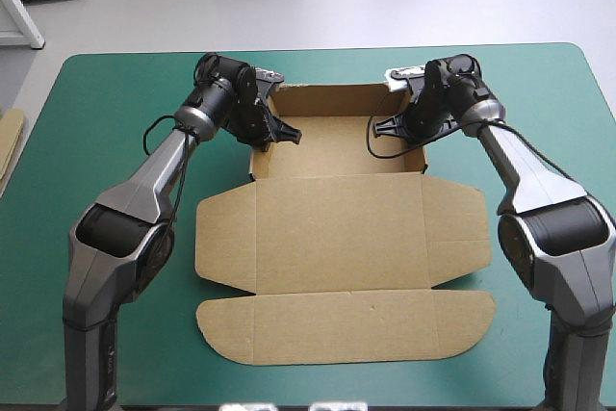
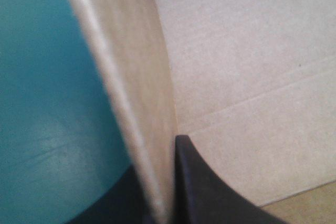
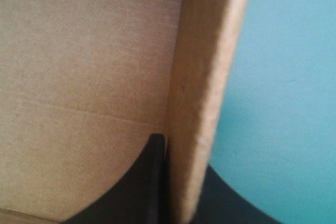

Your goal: Fold the box

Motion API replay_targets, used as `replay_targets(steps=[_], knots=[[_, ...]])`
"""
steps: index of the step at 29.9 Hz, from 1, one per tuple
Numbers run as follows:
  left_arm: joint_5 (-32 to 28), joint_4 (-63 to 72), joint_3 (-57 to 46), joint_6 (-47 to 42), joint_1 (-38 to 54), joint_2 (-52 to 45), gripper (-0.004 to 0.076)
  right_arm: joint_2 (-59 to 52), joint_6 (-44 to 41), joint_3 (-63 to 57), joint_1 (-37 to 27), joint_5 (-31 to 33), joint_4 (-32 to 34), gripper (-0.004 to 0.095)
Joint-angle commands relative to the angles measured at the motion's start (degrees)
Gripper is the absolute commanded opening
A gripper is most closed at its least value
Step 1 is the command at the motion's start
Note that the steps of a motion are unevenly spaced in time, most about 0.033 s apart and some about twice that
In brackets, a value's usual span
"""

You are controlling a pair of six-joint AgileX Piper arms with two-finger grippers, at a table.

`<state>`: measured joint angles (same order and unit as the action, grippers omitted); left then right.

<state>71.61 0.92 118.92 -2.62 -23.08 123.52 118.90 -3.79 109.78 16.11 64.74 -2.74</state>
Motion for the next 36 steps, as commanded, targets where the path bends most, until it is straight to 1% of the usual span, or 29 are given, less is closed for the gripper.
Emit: replay_targets(steps=[1,11,13,15,16,18,22,24,25,27,30,33,36], knots=[[-3.9,-1.6,1.7,1.6,-0.5,-3.0,-0.0008,-3.0,3.8,1.8,0.7,0.4,-1.9,-0.0003],[-5.2,-3.5,1.7,0.9,-0.6,-0.3,-0.0008,-2.8,3.8,1.8,0.7,-0.2,-1.5,-0.0002],[-5.3,-3.5,1.7,0.5,-0.6,-0.3,-0.0008,-2.8,3.5,1.8,0.7,-0.2,-1.2,0.0018],[-5.3,-3.5,1.7,0.0,-0.6,-0.3,0.0009,-2.8,3.5,1.8,0.7,-0.2,-0.9,0.0068],[-5.3,-3.5,1.7,0.0,-0.6,-0.3,0.0027,-2.8,3.8,1.8,0.7,-0.2,-0.9,0.0093],[-5.0,-3.4,1.7,0.2,-0.6,-0.3,0.0105,-2.8,3.5,1.9,0.7,-0.2,-0.9,0.017],[-4.0,-2.0,1.9,0.3,-0.6,-0.3,0.0356,-2.9,3.5,3.3,0.7,0.3,-0.8,0.033],[-4.0,-1.9,2.4,0.3,-0.6,-0.3,0.0447,-2.9,3.5,4.6,0.7,0.8,-0.7,0.0383],[-3.8,-1.8,2.8,0.3,-0.6,-0.3,0.0472,-2.9,3.5,5.5,0.7,1.1,-0.7,0.0407],[-3.7,-1.7,3.8,0.3,-0.6,-0.5,0.0487,-2.9,3.5,7.1,0.7,1.8,-0.2,0.0432],[-3.7,-1.7,5.0,0.3,-0.6,-1.2,0.0487,-2.9,3.2,9.3,0.7,3.4,0.5,0.0434],[-4.7,-1.7,5.0,0.4,-0.6,-2.6,0.0487,-2.9,2.7,10.0,0.7,4.7,2.3,0.0434],[-4.4,-1.7,5.0,0.5,-0.6,-3.7,0.0487,-2.9,2.7,10.0,0.6,6.2,3.1,0.0434]])
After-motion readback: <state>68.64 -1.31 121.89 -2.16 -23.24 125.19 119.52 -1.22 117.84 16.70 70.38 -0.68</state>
